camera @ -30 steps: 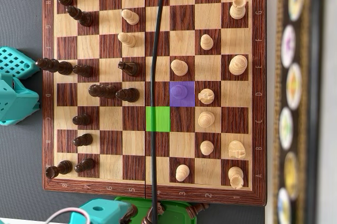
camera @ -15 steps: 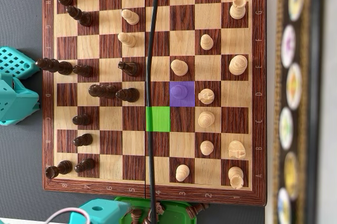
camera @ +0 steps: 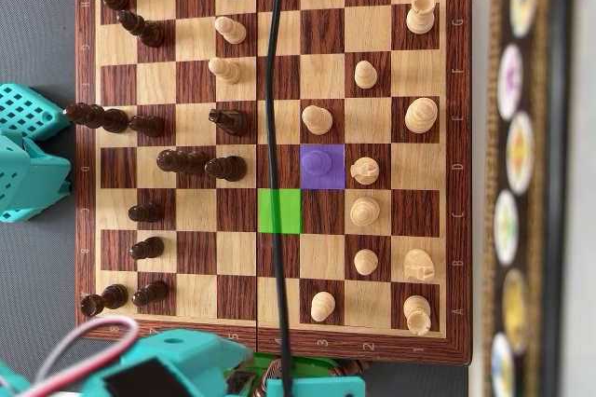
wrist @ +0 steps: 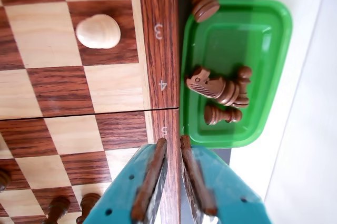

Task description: Play chess

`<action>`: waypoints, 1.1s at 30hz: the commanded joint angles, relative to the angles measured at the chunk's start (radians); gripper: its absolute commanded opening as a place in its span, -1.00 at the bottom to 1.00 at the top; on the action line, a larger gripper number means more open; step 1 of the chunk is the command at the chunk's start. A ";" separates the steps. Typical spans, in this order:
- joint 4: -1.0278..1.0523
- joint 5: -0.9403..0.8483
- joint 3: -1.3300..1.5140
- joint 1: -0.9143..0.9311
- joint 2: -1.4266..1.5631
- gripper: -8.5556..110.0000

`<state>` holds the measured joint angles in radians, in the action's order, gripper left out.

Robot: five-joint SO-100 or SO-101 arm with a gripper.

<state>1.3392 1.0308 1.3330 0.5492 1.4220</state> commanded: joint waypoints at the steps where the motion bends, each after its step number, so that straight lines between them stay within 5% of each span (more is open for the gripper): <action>1: 0.000 0.032 -0.037 -0.043 0.135 -0.75; 33: -0.075 0.408 0.322 -0.557 0.485 -0.74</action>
<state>1.2993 1.4297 1.6613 0.0215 1.8837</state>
